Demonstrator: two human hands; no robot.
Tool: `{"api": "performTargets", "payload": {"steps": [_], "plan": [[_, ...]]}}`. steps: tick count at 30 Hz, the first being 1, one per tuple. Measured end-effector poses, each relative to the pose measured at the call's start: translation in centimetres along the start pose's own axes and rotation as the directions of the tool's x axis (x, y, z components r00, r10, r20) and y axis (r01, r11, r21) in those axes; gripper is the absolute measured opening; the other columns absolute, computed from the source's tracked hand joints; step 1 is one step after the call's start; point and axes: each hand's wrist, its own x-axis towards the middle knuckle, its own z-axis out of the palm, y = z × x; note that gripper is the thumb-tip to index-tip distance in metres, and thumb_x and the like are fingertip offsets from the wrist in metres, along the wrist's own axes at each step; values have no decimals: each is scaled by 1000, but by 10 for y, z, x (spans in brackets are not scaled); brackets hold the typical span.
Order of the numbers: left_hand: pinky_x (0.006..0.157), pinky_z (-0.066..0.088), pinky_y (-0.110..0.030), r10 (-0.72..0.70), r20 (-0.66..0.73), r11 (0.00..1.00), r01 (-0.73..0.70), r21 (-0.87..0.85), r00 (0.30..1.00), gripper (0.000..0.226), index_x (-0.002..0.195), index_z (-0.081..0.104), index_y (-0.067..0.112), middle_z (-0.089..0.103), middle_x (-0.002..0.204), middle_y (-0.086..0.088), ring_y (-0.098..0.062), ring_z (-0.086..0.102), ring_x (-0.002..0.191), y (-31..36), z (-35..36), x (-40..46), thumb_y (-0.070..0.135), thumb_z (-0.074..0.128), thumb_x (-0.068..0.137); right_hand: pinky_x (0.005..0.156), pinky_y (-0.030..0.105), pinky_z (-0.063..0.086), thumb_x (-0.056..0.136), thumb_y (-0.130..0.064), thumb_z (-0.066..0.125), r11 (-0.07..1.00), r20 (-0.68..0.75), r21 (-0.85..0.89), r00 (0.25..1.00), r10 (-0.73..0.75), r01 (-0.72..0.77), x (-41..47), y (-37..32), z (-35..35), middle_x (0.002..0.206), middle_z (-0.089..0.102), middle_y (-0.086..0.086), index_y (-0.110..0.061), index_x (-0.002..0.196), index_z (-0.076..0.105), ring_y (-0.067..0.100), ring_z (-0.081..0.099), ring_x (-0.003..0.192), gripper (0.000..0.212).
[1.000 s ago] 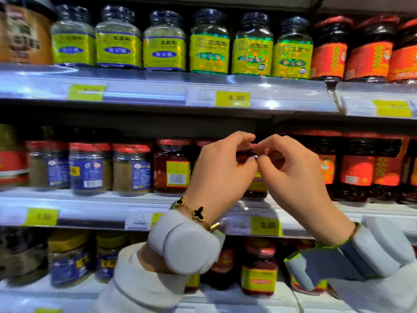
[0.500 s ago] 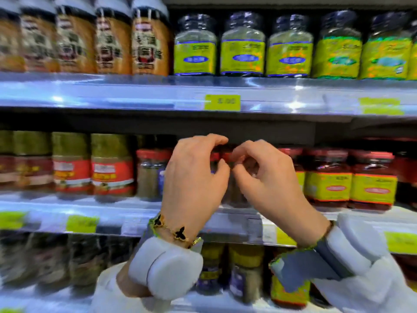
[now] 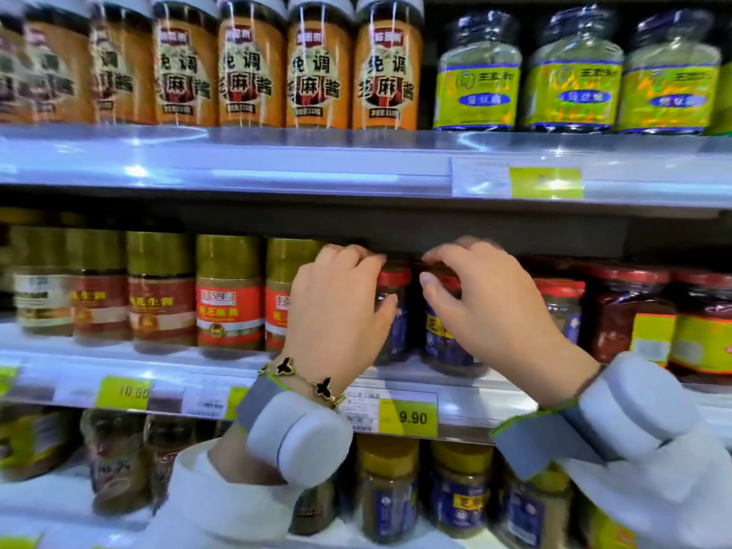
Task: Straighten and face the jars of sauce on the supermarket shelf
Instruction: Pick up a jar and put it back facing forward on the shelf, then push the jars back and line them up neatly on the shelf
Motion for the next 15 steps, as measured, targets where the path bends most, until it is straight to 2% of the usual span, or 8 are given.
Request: {"api": "performTargets", "payload": {"steps": [3, 6, 11, 15], "plan": [[86, 24, -38, 43, -11, 993, -42, 106, 999, 44, 118, 56, 24, 61, 118, 2, -21, 49, 113, 2, 6, 3, 49, 50, 82, 85, 34, 41, 89, -31, 50, 999, 90, -38, 995, -32, 36, 7, 0, 2, 112, 62, 5, -20, 117, 58, 27, 55, 105, 31], [83, 19, -38, 60, -40, 988, -54, 143, 997, 39, 105, 60, 26, 66, 104, 5, -19, 55, 104, 2, 7, 5, 53, 54, 77, 83, 37, 46, 90, -30, 48, 993, 136, -60, 986, -96, 105, 12, 1, 2, 115, 62, 5, -24, 118, 56, 28, 56, 106, 30], [97, 17, -39, 55, -55, 983, -44, 179, 997, 43, 97, 62, 22, 68, 91, 3, -21, 61, 93, 4, 7, 6, 55, 61, 69, 88, 39, 39, 92, -33, 42, 960, 344, -173, 927, -153, 222, 27, 6, 4, 121, 59, 5, -29, 123, 47, 29, 51, 113, 32], [104, 13, -39, 56, -54, 981, -45, 190, 997, 45, 98, 62, 19, 69, 88, 1, -22, 61, 90, 6, 8, 6, 50, 67, 66, 92, 38, 37, 89, -32, 46, 966, 451, -120, 879, -154, 231, 34, 7, 4, 127, 56, 4, -32, 132, 38, 28, 46, 118, 44]]}}
